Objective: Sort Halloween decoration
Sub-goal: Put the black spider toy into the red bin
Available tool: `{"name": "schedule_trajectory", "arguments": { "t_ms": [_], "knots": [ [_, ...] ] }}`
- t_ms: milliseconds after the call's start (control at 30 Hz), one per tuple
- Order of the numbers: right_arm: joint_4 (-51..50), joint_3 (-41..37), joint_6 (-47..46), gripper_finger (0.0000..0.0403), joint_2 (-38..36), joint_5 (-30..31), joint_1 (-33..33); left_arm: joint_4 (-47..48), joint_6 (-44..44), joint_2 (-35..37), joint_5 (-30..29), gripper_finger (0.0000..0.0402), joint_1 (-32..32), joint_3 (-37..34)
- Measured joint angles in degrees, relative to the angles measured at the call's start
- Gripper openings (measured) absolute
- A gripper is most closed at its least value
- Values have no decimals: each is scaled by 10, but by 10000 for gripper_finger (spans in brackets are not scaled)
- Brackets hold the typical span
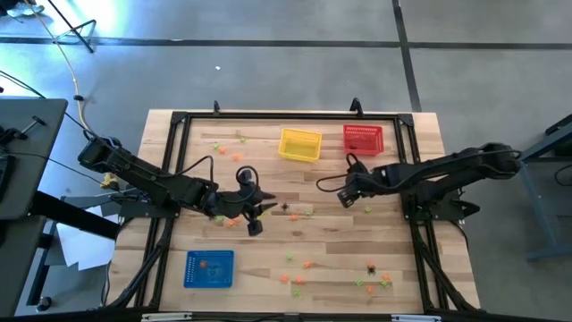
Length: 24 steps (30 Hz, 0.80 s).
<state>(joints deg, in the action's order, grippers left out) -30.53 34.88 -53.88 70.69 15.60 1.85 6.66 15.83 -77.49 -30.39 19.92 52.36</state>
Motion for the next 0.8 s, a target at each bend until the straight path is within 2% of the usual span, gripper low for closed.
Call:
{"name": "schedule_trajectory", "arguments": {
  "t_ms": [167,367,533,700,800],
  "knots": [
    [24,-19,-1,169,38,-2,0,10,0,0,8,78,0,0],
    [58,-20,0,170,102,-19,0,12,0,0,8,78,0,0],
    [59,-16,0,170,144,-10,0,12,0,0,8,78,0,0],
    [58,-16,0,167,149,-1,1,15,0,0,7,78,0,0],
    [56,-16,-2,150,148,0,1,16,0,0,7,78,0,0]
  ]
}}
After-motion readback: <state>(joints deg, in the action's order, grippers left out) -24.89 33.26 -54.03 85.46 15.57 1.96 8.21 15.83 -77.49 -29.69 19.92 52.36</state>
